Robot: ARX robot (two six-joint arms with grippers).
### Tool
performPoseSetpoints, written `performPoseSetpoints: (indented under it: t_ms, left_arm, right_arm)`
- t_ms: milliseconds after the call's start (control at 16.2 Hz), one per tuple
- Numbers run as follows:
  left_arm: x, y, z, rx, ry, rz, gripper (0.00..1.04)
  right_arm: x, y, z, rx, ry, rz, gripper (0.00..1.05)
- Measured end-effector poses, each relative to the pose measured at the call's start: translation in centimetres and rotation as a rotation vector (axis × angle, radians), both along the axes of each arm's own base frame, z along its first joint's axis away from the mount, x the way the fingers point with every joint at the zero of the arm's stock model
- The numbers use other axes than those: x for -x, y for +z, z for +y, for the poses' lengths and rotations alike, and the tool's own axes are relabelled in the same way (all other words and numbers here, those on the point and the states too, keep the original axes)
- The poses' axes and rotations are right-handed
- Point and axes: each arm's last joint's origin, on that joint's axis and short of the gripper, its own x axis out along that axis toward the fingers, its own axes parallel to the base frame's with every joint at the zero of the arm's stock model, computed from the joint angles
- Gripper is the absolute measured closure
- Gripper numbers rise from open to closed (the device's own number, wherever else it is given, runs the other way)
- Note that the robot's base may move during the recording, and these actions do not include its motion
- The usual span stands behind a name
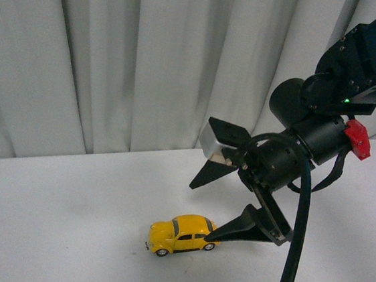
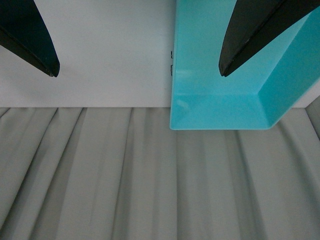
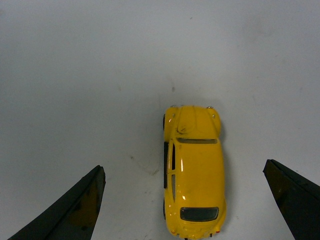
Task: Wind up and store yellow beetle toy
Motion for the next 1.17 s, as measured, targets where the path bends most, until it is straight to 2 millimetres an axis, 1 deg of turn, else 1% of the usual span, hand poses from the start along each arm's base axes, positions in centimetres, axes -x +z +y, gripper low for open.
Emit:
performPoseSetpoints:
  t_ms: [185,370,555,740,802,1049,1111,1172]
  left_arm:
    - [0.0,0.0,0.0,0.000,0.000,0.000,0.07]
    - [0.0,0.0,0.0,0.000,0.000,0.000,0.07]
    - [0.0,0.0,0.0,0.000,0.000,0.000,0.07]
    - [0.0,0.0,0.0,0.000,0.000,0.000,0.07]
    - [0.0,0.0,0.0,0.000,0.000,0.000,0.07]
    - [0.0,0.0,0.0,0.000,0.000,0.000,0.07]
    - [0.0,0.0,0.0,0.000,0.000,0.000,0.07]
    - [0.0,0.0,0.0,0.000,0.000,0.000,0.07]
  right_arm:
    - [-0.5,-2.1,0.6,0.068,0.050,-0.018,0.07]
    - [-1.3,-2.6,1.4,0.096,0.062,-0.040,0.07]
    - [-1.8,-3.5,1.9,0.119,0.054,-0.017,0.07]
    - [-2.0,-3.6,2.4,0.136,0.033,-0.003,0.07]
    - [-2.0,-3.7,2.4,0.140,0.029,0.003,0.15]
    - [-2.0,-3.7,2.6,0.144,0.017,0.016,0.56]
    - [-2.0,-3.7,2.6,0.143,0.017,0.016,0.64]
    - [-2.1,-3.7,2.7,0.140,0.018,0.014,0.66]
